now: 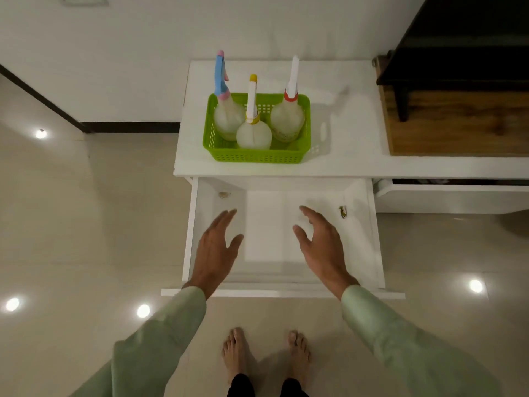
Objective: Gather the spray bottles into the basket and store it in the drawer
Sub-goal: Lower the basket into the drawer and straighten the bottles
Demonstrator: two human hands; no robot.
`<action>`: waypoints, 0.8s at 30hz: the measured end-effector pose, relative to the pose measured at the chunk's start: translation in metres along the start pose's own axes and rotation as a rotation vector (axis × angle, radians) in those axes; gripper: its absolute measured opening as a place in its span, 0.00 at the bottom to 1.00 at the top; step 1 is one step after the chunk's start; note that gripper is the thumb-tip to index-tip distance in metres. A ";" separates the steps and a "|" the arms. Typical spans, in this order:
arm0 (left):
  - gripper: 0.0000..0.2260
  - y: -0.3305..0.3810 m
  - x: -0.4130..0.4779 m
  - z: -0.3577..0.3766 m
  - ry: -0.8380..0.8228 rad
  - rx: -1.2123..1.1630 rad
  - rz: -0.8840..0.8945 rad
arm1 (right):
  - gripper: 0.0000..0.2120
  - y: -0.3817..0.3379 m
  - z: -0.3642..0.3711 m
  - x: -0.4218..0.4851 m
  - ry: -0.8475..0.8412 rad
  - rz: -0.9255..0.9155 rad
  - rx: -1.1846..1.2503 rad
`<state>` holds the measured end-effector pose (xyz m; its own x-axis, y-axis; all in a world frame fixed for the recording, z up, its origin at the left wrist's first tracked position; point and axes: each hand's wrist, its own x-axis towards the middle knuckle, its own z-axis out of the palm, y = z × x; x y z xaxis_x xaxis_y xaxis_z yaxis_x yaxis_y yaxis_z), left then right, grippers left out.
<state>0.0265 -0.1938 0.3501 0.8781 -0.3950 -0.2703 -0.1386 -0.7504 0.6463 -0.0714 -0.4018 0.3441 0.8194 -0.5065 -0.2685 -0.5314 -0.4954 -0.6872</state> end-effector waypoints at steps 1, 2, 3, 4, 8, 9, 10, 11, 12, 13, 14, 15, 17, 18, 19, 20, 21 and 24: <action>0.26 0.007 0.013 -0.006 0.028 -0.017 0.019 | 0.22 -0.007 -0.006 0.013 0.021 0.002 0.034; 0.26 0.013 0.026 -0.013 0.053 -0.040 0.035 | 0.22 -0.014 -0.011 0.026 0.043 0.003 0.074; 0.25 0.017 0.039 -0.018 0.077 -0.068 0.038 | 0.22 -0.020 -0.015 0.039 0.064 0.005 0.119; 0.25 0.021 0.051 -0.024 0.097 -0.100 0.028 | 0.21 -0.026 -0.017 0.051 0.084 0.007 0.164; 0.22 0.019 0.106 -0.042 0.165 -0.193 -0.062 | 0.21 -0.043 -0.018 0.102 0.159 0.002 0.244; 0.22 0.018 0.121 -0.047 0.182 -0.217 -0.089 | 0.22 -0.045 -0.017 0.115 0.193 0.007 0.243; 0.23 0.017 0.133 -0.051 0.202 -0.240 -0.117 | 0.23 -0.047 -0.017 0.127 0.227 0.022 0.237; 0.24 0.016 0.147 -0.055 0.222 -0.257 -0.142 | 0.25 -0.050 -0.015 0.140 0.257 0.051 0.231; 0.25 0.014 0.160 -0.057 0.239 -0.266 -0.159 | 0.27 -0.052 -0.014 0.152 0.278 0.087 0.231; 0.26 0.013 0.171 -0.058 0.251 -0.268 -0.175 | 0.28 -0.054 -0.013 0.164 0.289 0.122 0.234; 0.28 0.012 0.182 -0.059 0.261 -0.271 -0.191 | 0.29 -0.056 -0.013 0.175 0.289 0.157 0.239; 0.29 0.012 0.192 -0.061 0.264 -0.284 -0.213 | 0.30 -0.058 -0.013 0.185 0.281 0.194 0.246; 0.29 0.012 0.210 -0.063 0.212 -0.336 -0.281 | 0.30 -0.063 -0.013 0.203 0.243 0.274 0.266; 0.28 0.011 0.217 -0.063 0.164 -0.356 -0.316 | 0.30 -0.065 -0.013 0.210 0.216 0.309 0.278; 0.25 0.012 0.223 -0.063 0.112 -0.382 -0.344 | 0.29 -0.067 -0.012 0.215 0.189 0.339 0.290; 0.19 0.012 0.227 -0.061 0.068 -0.416 -0.370 | 0.27 -0.067 -0.013 0.218 0.163 0.367 0.301; 0.13 0.013 0.231 -0.060 0.041 -0.449 -0.395 | 0.24 -0.068 -0.012 0.222 0.142 0.392 0.309; 0.12 0.014 0.236 -0.060 0.052 -0.494 -0.419 | 0.20 -0.068 -0.013 0.226 0.133 0.424 0.294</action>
<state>0.2588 -0.2658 0.3379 0.8347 -0.0860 -0.5440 0.4369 -0.4979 0.7491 0.1474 -0.4920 0.3387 0.5009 -0.7141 -0.4892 -0.7120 -0.0185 -0.7020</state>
